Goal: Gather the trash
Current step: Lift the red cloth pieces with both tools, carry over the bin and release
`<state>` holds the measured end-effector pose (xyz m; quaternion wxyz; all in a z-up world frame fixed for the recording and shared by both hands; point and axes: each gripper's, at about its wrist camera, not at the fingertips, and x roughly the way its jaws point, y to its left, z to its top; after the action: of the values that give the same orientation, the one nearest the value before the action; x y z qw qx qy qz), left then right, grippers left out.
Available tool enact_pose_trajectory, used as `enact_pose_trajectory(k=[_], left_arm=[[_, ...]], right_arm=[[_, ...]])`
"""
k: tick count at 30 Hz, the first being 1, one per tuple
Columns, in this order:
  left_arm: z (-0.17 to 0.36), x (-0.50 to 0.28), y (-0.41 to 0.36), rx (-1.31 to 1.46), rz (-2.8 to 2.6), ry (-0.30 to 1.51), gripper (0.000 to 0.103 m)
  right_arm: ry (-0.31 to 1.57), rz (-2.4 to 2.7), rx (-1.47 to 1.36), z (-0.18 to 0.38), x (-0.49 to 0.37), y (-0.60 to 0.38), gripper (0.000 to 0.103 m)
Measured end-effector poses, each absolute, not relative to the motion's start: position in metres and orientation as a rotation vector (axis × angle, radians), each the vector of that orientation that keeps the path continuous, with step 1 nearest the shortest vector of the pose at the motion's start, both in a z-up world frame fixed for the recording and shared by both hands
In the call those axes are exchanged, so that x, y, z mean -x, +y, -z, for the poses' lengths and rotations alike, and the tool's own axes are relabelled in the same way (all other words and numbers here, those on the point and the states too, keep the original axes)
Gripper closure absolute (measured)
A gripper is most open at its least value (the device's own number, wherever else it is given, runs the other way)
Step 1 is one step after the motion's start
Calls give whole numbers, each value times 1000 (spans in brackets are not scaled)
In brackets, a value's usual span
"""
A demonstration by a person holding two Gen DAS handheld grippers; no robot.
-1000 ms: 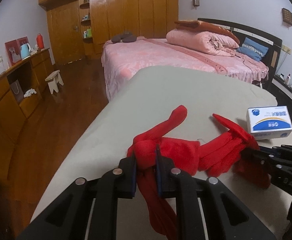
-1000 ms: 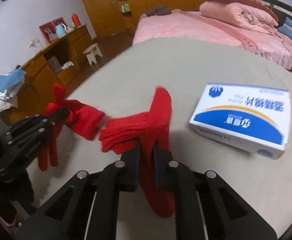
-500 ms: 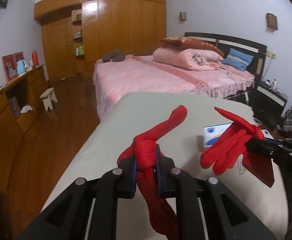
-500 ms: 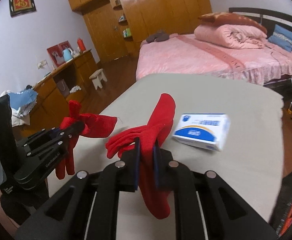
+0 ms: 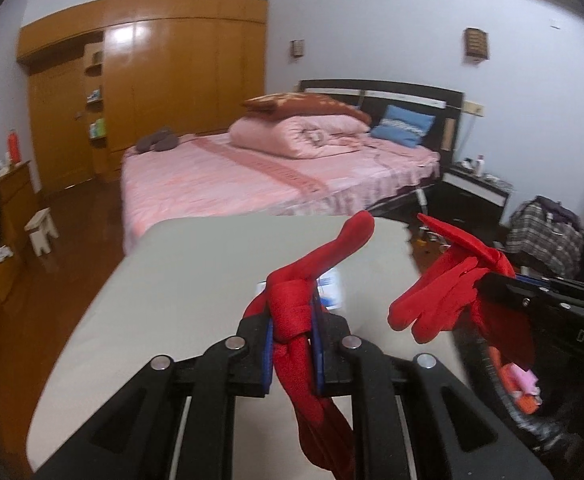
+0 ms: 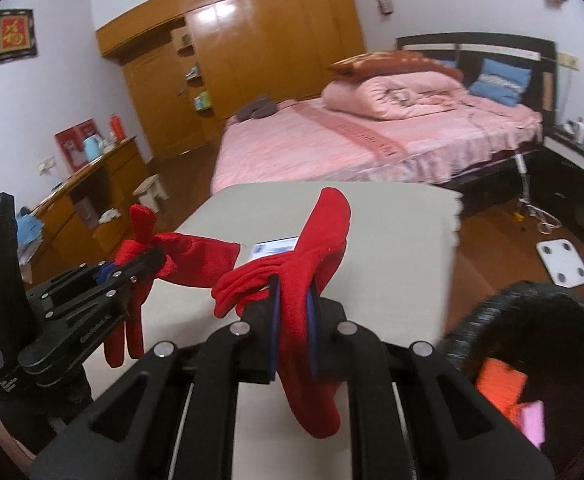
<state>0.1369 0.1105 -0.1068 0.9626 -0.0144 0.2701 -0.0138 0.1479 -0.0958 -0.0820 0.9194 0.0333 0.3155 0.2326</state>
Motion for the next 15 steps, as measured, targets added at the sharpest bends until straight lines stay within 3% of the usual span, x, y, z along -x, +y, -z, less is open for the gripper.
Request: enact_pose_trajectory(k=[15], left_arm=[[102,-149,-25,-36,305,536,88]], right_arm=[[642,-215,-100,96,-125,-236,92]])
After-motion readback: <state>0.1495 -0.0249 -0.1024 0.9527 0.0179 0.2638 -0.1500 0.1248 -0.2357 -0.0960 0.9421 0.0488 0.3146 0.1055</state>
